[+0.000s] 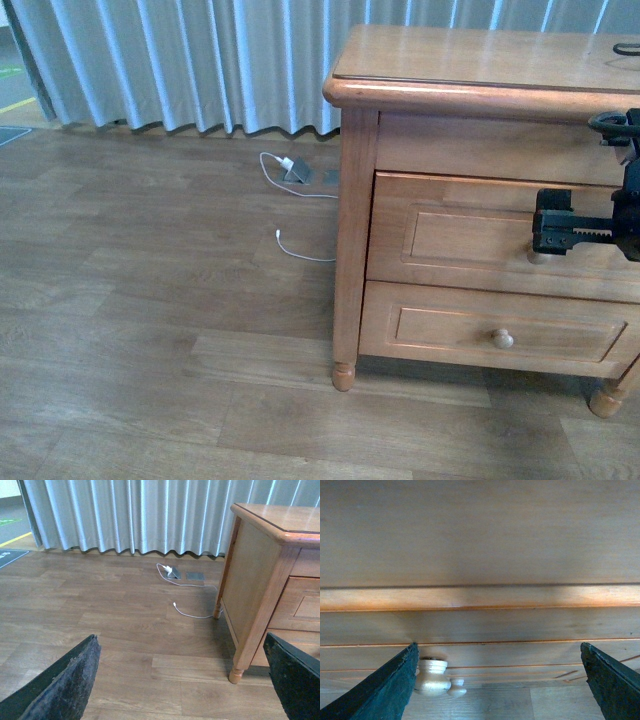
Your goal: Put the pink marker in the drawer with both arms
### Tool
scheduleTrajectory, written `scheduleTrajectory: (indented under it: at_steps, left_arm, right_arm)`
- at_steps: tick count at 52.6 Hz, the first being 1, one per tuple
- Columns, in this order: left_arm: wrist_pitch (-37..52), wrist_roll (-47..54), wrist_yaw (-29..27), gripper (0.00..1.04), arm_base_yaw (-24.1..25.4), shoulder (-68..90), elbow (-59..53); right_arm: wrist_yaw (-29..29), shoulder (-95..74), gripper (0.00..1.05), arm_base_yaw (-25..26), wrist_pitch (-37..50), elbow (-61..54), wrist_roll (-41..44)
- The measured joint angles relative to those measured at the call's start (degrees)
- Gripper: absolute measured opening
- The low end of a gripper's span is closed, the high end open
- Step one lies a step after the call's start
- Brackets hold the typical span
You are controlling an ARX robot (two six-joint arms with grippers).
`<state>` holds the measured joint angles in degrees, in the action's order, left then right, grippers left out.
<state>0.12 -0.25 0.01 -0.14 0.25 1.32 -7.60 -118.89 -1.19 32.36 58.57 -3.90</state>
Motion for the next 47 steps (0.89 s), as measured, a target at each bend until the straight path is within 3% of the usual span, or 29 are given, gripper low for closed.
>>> scheduleTrajectory:
  at_steps: [26, 47]
  left_arm:
    - [0.00, 0.00, 0.00, 0.99, 0.00, 0.00, 0.00]
    - [0.00, 0.00, 0.00, 0.99, 0.00, 0.00, 0.00]
  right_arm:
    - [-1.31, 0.22, 0.96, -0.13, 5.09, -2.25, -1.42]
    - [8.44, 26.05, 0.96, 2.36, -7.82, -17.92, -1.53]
